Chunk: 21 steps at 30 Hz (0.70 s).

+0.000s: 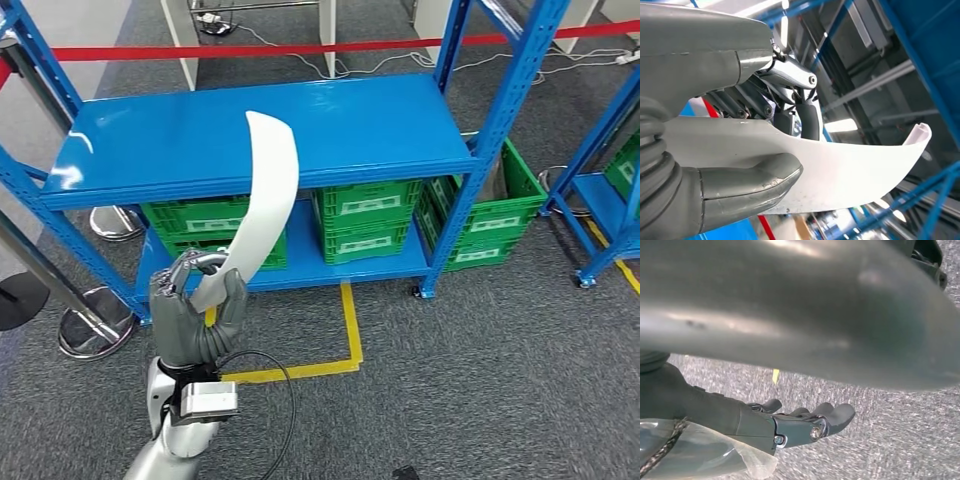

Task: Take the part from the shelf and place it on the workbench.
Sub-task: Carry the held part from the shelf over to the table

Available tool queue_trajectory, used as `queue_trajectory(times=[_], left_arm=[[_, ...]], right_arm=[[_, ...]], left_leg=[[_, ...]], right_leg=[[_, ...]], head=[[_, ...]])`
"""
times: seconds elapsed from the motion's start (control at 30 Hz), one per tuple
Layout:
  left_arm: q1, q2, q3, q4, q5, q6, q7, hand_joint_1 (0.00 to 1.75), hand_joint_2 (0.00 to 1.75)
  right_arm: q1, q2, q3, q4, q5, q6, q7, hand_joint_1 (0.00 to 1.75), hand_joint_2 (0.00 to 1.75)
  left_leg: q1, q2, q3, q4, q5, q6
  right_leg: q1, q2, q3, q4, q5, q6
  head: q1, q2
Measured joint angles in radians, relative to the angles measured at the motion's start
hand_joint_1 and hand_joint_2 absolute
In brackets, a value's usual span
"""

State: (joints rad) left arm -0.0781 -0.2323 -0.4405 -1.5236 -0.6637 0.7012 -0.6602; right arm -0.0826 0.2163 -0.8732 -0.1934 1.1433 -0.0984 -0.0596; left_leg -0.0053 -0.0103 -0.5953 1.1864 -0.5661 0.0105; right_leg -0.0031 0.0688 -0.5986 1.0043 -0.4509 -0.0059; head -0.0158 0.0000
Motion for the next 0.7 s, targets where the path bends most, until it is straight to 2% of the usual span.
queue_trajectory(times=[0.07,0.27,0.3,0.33,0.37,0.4,0.43,0.47,0.5,0.53,0.57,0.6,0.63,0.67,0.7], left_arm=[[-0.002,0.0,-0.004,0.0,0.003,0.0,0.0,1.75,1.75],[-0.002,0.0,-0.005,0.0,0.003,0.0,0.0,1.75,1.75],[-0.003,0.001,-0.006,0.0,0.003,0.0,0.0,1.75,1.75],[-0.003,0.001,-0.008,0.0,0.003,0.0,0.0,1.75,1.75],[-0.005,0.002,-0.011,0.0,0.003,0.0,0.0,1.75,1.75],[-0.007,0.002,-0.017,0.0,0.004,-0.001,-0.001,1.75,1.75],[-0.012,0.002,-0.029,0.0,0.012,-0.002,-0.001,1.75,1.75],[-0.019,0.002,-0.043,0.0,0.022,-0.002,0.0,1.75,1.75],[-0.029,0.002,-0.059,0.0,0.033,-0.003,0.005,1.75,1.75],[-0.04,0.003,-0.075,0.0,0.044,-0.003,0.012,1.75,1.75],[-0.05,0.002,-0.085,0.0,0.048,-0.003,0.021,1.75,1.75],[-0.059,0.002,-0.094,-0.001,0.048,-0.003,0.028,1.75,1.75],[-0.067,0.002,-0.102,-0.002,0.048,-0.003,0.033,1.75,1.75],[-0.073,0.002,-0.109,-0.002,0.048,-0.003,0.036,1.75,1.75],[-0.077,0.002,-0.115,-0.002,0.049,-0.003,0.037,1.75,1.75]], right_arm=[[-0.001,0.0,0.0,0.0,0.0,0.0,0.0,0.0,0.0],[-0.001,0.0,0.0,0.0,0.0,0.0,0.0,0.0,0.0],[-0.002,0.001,0.0,0.0,0.0,0.0,0.001,0.0,0.0],[-0.003,0.001,0.0,0.0,0.0,0.0,0.001,0.0,0.0],[-0.003,0.002,0.0,0.0,0.0,0.0,0.002,0.0,0.0],[-0.002,0.002,0.0,0.0,0.0,-0.002,0.003,0.0,0.0],[-0.002,0.002,0.0,0.0,0.0,-0.002,0.006,0.0,0.0],[-0.001,0.003,0.0,0.0,0.001,0.001,0.014,0.0,0.0],[-0.002,0.003,0.0,0.0,0.002,0.006,0.025,0.0,0.0],[-0.006,0.003,0.0,0.0,0.003,0.013,0.038,0.0,0.0],[-0.01,0.003,0.0,0.0,0.004,0.019,0.049,0.0,0.0],[-0.016,0.003,0.0,0.0,0.004,0.023,0.056,0.0,0.0],[-0.022,0.004,0.0,0.0,0.004,0.025,0.059,0.0,0.0],[-0.026,0.004,0.0,0.0,0.004,0.026,0.062,0.0,0.0],[-0.028,0.004,0.0,0.0,0.004,0.027,0.064,0.0,0.0]], left_leg=[[0.001,-0.02,0.043,-0.088,0.046,0.005],[0.001,-0.028,0.052,-0.106,0.054,0.006],[0.003,-0.048,0.059,-0.125,0.055,0.007],[0.004,-0.066,0.066,-0.146,0.056,0.007],[0.004,-0.078,0.071,-0.164,0.057,0.008],[0.005,-0.076,0.073,-0.185,0.063,0.014],[0.004,-0.034,0.066,-0.191,0.071,0.019],[0.003,0.01,0.058,-0.195,0.08,0.024],[0.004,0.052,0.053,-0.2,0.089,0.028],[0.002,0.084,0.048,-0.197,0.09,0.027],[0.0,0.096,0.048,-0.195,0.089,0.024],[-0.003,0.105,0.047,-0.192,0.088,0.02],[-0.006,0.113,0.047,-0.19,0.088,0.015],[-0.009,0.121,0.047,-0.189,0.089,0.01],[-0.008,0.13,0.047,-0.188,0.09,0.005]], right_leg=[[-0.001,0.015,0.0,0.0,0.003,0.003],[-0.001,0.017,-0.001,0.0,0.004,0.004],[0.0,0.023,-0.004,0.002,0.006,0.006],[-0.001,0.03,-0.009,0.003,0.009,0.01],[-0.003,0.042,-0.016,0.003,0.015,0.018],[-0.003,0.034,-0.035,0.017,0.008,0.028],[-0.006,0.008,-0.067,0.087,-0.026,0.042],[-0.008,-0.021,-0.087,0.14,-0.053,0.055],[-0.008,-0.059,-0.088,0.17,-0.075,0.064],[-0.01,-0.087,-0.063,0.162,-0.077,0.07],[-0.008,-0.112,-0.015,0.088,-0.058,0.068],[-0.006,-0.129,0.021,0.03,-0.044,0.061],[-0.004,-0.141,0.041,-0.003,-0.039,0.052],[-0.001,-0.142,0.044,-0.011,-0.041,0.041],[-0.001,-0.129,0.041,-0.011,-0.037,0.031]], head=[[0.0,0.0],[0.0,0.0],[0.0,0.0],[0.0,0.0],[0.0,0.0],[0.003,0.0],[0.007,0.0],[0.011,0.0],[0.015,0.0],[0.016,0.0],[0.017,0.0],[0.016,0.0],[0.015,0.0],[0.014,0.0],[0.013,0.0]])
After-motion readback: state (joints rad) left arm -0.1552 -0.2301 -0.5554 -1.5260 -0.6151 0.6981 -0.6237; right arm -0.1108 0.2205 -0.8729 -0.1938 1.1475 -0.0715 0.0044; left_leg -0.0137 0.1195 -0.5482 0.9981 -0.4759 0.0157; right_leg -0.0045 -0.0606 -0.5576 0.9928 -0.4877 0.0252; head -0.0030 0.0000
